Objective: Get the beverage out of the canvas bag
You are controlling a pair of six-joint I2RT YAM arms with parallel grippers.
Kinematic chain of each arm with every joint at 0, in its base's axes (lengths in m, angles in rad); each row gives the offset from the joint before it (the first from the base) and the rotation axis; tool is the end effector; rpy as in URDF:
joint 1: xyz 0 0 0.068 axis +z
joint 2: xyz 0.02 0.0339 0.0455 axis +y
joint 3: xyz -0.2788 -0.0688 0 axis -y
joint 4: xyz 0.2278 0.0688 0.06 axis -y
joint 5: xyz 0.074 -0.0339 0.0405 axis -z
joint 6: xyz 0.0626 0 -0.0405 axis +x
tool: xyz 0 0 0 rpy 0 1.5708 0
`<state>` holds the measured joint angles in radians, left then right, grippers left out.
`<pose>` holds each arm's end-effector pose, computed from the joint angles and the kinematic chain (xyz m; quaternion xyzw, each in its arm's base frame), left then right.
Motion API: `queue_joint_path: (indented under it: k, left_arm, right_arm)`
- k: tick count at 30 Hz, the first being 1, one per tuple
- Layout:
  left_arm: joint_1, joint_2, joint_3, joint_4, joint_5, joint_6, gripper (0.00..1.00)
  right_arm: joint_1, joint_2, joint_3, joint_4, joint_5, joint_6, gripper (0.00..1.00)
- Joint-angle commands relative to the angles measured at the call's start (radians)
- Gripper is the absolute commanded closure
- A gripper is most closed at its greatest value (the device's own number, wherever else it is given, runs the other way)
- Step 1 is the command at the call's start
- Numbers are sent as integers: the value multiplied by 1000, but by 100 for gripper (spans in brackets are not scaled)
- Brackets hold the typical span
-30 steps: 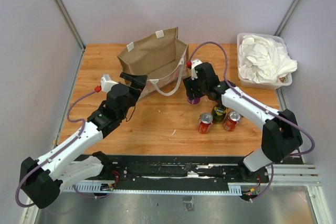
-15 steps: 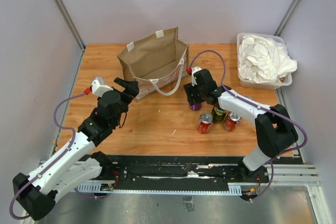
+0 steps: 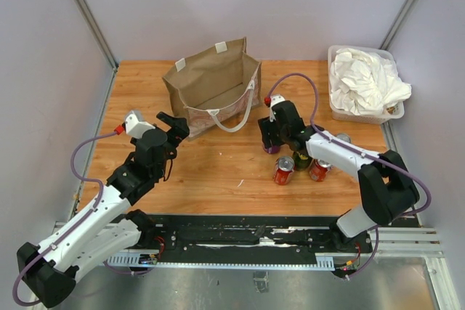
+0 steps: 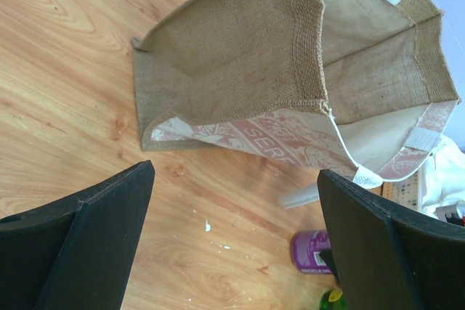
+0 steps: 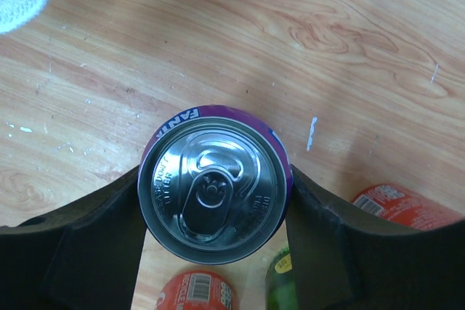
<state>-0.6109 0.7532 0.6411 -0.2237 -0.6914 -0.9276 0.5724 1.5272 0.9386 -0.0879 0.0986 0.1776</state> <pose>0.1581 -0.0620 0.2981 -0.3147 0.7266 -0.1804 0.5835 0.2865 0.1773 0.2301 -0.1557 0.8873 0.1168 0.4181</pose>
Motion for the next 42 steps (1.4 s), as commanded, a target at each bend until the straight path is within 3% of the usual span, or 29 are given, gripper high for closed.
queue_joint_path:
  k: [1, 2, 8, 19, 26, 35, 42]
  left_arm:
    - [3, -26, -6, -2, -64, 35, 0]
    - [3, -26, -6, -2, -65, 39, 0]
    - [3, -31, -10, -4, -58, 39, 0]
    - [3, -37, -6, 7, -71, 133, 0]
    - [3, -29, 6, 11, -95, 277, 1]
    - [40, -26, 23, -21, -173, 351, 0]
    - [262, -3, 47, -53, 12, 366, 0]
  right_arm:
    - [-12, -60, 5, -13, 34, -7, 29]
    - [-11, -63, 14, -23, 40, -14, 21]
    - [-12, -80, 81, -64, 61, -55, 6]
    - [-43, -184, 221, -128, 120, -105, 0]
    - [-373, -310, 211, -166, -57, 8, 0]
    - [-794, -550, 93, -266, -127, 107, 2]
    - [-853, -724, 54, -408, 0, 128, 2]
